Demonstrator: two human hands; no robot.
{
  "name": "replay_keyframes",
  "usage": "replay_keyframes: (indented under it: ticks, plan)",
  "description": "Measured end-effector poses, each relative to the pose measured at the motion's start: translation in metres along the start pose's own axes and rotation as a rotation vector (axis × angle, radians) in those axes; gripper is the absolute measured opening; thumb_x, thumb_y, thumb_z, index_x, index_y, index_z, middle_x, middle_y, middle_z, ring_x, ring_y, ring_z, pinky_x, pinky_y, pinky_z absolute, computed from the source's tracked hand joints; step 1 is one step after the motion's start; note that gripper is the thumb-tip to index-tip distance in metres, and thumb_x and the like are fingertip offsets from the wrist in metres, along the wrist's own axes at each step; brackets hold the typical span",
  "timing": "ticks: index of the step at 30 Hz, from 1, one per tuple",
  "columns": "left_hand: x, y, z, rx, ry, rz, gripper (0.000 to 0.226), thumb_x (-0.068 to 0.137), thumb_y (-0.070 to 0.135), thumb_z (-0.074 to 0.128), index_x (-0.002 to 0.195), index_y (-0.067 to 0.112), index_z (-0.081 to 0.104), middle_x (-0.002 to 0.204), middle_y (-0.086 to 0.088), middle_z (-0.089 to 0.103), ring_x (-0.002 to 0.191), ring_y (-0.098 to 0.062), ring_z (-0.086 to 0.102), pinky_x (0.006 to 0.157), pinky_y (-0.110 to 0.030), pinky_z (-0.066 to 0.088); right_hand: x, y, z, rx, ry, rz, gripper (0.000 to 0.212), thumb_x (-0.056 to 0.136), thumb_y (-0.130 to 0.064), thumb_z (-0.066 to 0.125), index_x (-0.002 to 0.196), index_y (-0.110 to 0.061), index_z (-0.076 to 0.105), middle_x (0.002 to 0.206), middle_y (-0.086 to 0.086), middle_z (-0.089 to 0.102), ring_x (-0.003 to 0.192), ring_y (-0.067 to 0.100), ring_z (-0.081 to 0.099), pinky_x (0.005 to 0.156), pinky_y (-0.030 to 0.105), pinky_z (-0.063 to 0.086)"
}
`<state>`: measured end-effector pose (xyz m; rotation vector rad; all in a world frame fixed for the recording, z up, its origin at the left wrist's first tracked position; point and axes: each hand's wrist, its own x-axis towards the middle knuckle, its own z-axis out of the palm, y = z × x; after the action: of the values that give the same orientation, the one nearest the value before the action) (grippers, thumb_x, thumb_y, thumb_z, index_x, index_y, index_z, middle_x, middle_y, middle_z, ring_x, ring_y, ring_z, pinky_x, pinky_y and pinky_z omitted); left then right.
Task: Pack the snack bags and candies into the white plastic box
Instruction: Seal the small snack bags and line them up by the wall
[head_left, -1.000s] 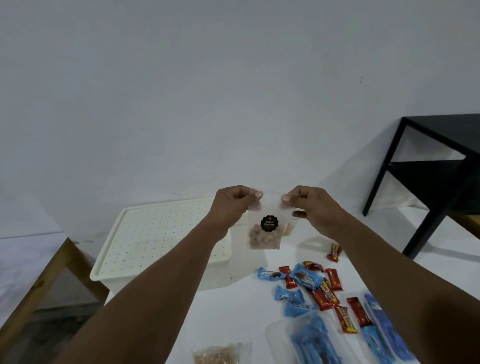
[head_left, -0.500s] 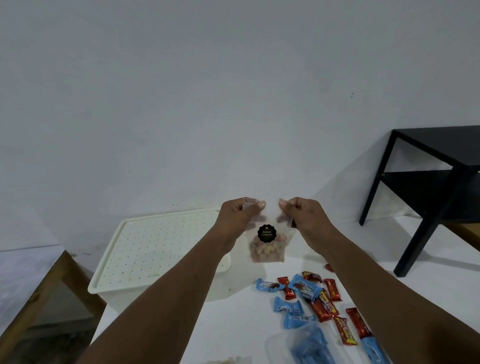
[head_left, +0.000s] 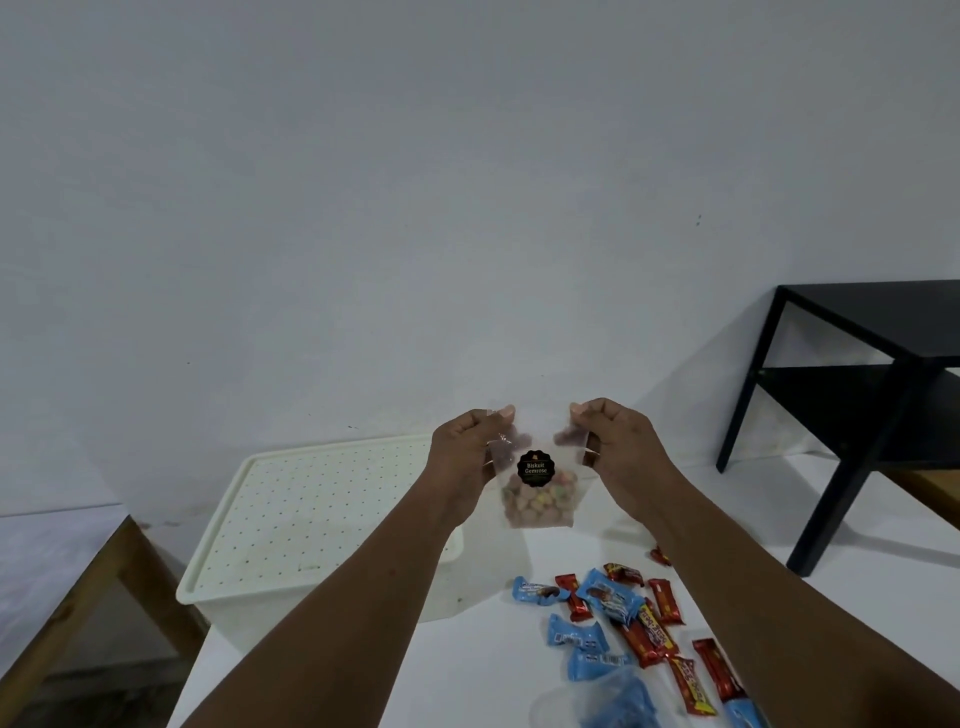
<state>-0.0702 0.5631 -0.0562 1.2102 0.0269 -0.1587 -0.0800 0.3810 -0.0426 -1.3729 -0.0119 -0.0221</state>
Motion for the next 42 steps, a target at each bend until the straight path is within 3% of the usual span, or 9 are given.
replay_keyframes:
  ticks: [5, 12, 17, 21, 25, 30, 34, 39, 42]
  plan:
    - [-0.005, 0.003, 0.009, -0.023, 0.000, 0.022, 0.034, 0.089, 0.012, 0.071, 0.060, 0.020, 0.055, 0.077, 0.000, 0.067, 0.090, -0.025, 0.075, 0.077, -0.031, 0.051, -0.007, 0.007, 0.002, -0.143, -0.030, -0.010, 0.021, 0.090, -0.035, 0.066, 0.082, -0.016, 0.069, 0.076, 0.004, 0.070, 0.078, 0.020, 0.065, 0.070, 0.035, 0.046]
    - [-0.012, 0.009, 0.006, 0.019, 0.002, 0.002, 0.022, 0.091, 0.021, 0.068, 0.071, 0.013, 0.061, 0.083, -0.012, 0.063, 0.088, -0.033, 0.074, 0.072, -0.032, 0.054, -0.007, -0.006, 0.004, -0.337, -0.080, -0.190, 0.033, 0.091, -0.031, 0.065, 0.080, 0.000, 0.065, 0.072, 0.010, 0.069, 0.069, 0.020, 0.055, 0.069, 0.033, 0.044]
    - [-0.010, 0.019, 0.000, -0.008, -0.012, 0.089, 0.031, 0.094, 0.019, 0.066, 0.065, 0.016, 0.054, 0.077, -0.001, 0.059, 0.094, -0.028, 0.074, 0.078, -0.033, 0.052, -0.010, -0.008, 0.001, -0.103, -0.135, -0.029, 0.022, 0.089, -0.031, 0.066, 0.088, -0.010, 0.072, 0.083, 0.009, 0.074, 0.086, 0.021, 0.070, 0.070, 0.032, 0.047]
    - [-0.014, 0.021, -0.001, -0.025, -0.046, 0.018, 0.028, 0.094, 0.022, 0.065, 0.069, 0.013, 0.058, 0.081, -0.005, 0.059, 0.094, -0.035, 0.073, 0.078, -0.036, 0.053, -0.010, -0.006, -0.005, -0.046, -0.112, -0.042, 0.018, 0.087, -0.027, 0.067, 0.072, -0.019, 0.070, 0.082, 0.005, 0.073, 0.091, 0.023, 0.067, 0.075, 0.034, 0.045]
    - [-0.020, 0.022, -0.010, -0.017, -0.183, -0.259, 0.034, 0.089, 0.042, 0.067, 0.087, 0.008, 0.063, 0.086, -0.010, 0.067, 0.098, -0.042, 0.071, 0.077, -0.041, 0.058, -0.013, -0.018, -0.010, -0.293, -0.230, -0.072, 0.022, 0.082, -0.038, 0.070, 0.074, -0.017, 0.070, 0.087, 0.009, 0.074, 0.090, 0.021, 0.067, 0.076, 0.033, 0.045]
    - [-0.019, 0.017, -0.013, 0.122, -0.355, -0.239, 0.012, 0.089, 0.020, 0.069, 0.085, 0.009, 0.066, 0.092, -0.011, 0.068, 0.107, -0.041, 0.069, 0.084, -0.043, 0.059, -0.008, -0.031, -0.010, -0.574, -0.250, -0.142, 0.016, 0.082, -0.034, 0.074, 0.086, -0.019, 0.079, 0.093, 0.014, 0.075, 0.084, 0.022, 0.066, 0.083, 0.031, 0.055]
    - [-0.013, 0.007, -0.009, 0.301, -0.282, -0.068, 0.020, 0.091, 0.023, 0.071, 0.089, 0.003, 0.074, 0.102, -0.025, 0.072, 0.107, -0.046, 0.067, 0.098, -0.058, 0.051, -0.011, -0.028, -0.011, -0.533, -0.179, -0.080, 0.018, 0.087, -0.030, 0.071, 0.089, -0.014, 0.077, 0.058, -0.010, 0.063, 0.053, 0.005, 0.050, 0.051, 0.015, 0.039]
    - [-0.015, -0.002, 0.013, 0.601, -0.153, 0.187, 0.023, 0.090, 0.026, 0.072, 0.073, 0.010, 0.075, 0.067, -0.004, 0.067, 0.060, -0.014, 0.059, 0.060, -0.025, 0.051, -0.011, -0.011, -0.011, -0.325, -0.116, 0.019, 0.017, 0.088, -0.020, 0.070, 0.102, -0.011, 0.071, 0.075, 0.011, 0.071, 0.061, 0.020, 0.060, 0.052, 0.028, 0.042]
    - [-0.014, -0.004, 0.017, 0.591, -0.091, 0.216, 0.026, 0.089, 0.023, 0.071, 0.075, 0.001, 0.073, 0.064, -0.003, 0.061, 0.057, -0.011, 0.050, 0.057, -0.023, 0.045, -0.008, -0.006, -0.015, -0.191, -0.143, 0.039, 0.021, 0.091, -0.009, 0.066, 0.112, -0.008, 0.067, 0.080, 0.015, 0.070, 0.069, 0.022, 0.063, 0.061, 0.032, 0.047]
